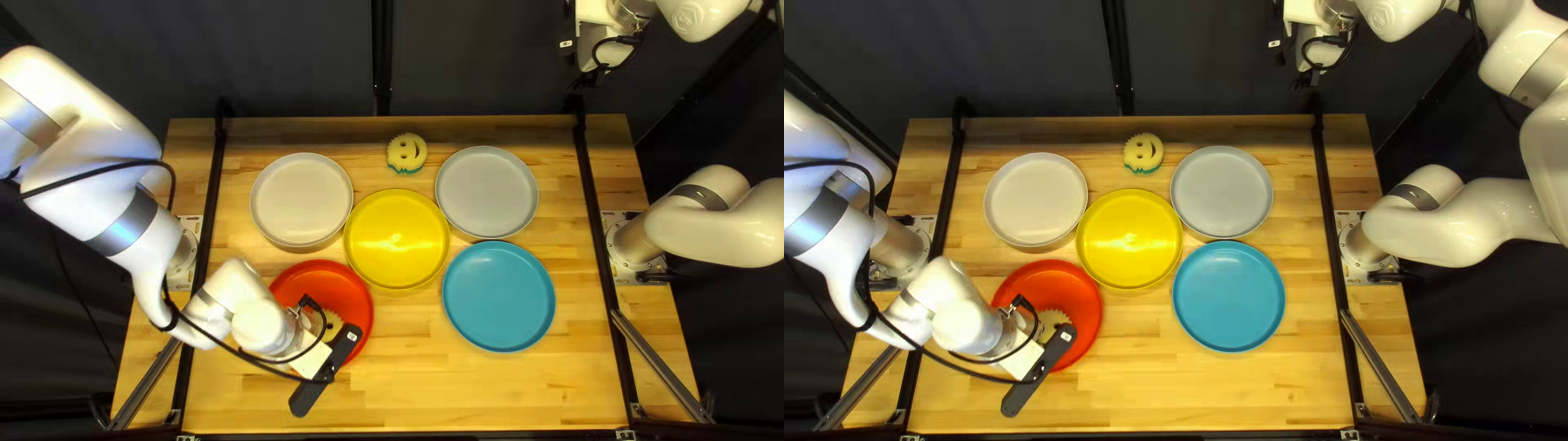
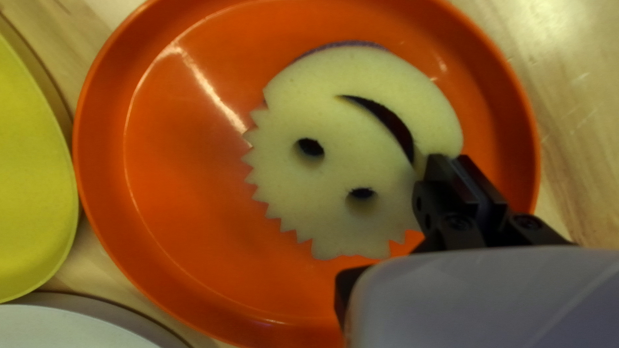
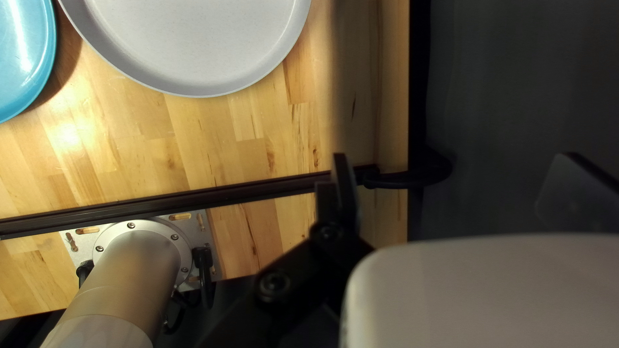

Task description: Pick up sponge and scrub the plate

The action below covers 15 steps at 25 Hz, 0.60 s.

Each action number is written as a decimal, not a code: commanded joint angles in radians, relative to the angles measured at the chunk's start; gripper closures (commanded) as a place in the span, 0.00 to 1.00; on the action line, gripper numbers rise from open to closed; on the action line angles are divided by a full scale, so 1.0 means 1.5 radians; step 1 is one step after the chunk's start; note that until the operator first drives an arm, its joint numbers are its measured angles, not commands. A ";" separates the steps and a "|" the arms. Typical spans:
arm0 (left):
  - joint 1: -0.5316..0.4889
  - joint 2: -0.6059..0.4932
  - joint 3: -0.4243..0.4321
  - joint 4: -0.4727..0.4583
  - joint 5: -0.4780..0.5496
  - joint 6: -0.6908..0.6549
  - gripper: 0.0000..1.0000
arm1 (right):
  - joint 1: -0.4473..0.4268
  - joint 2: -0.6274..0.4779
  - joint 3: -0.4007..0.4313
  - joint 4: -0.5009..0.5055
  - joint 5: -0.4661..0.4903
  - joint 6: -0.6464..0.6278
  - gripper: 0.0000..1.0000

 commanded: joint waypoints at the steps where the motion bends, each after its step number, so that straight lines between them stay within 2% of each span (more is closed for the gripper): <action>1: 0.036 -0.028 0.028 -0.012 0.000 0.033 1.00 | 0.000 0.000 0.000 0.000 0.000 0.000 0.00; 4: 0.058 -0.054 0.057 -0.020 -0.002 0.052 1.00 | 0.000 0.000 0.000 0.000 0.000 0.000 0.00; 7: 0.060 -0.050 0.056 -0.021 -0.006 0.052 1.00 | 0.000 0.000 0.000 0.000 0.000 0.000 0.00; 15: -0.009 0.037 -0.059 0.024 0.015 -0.024 1.00 | 0.000 0.000 0.000 0.000 0.000 0.000 0.00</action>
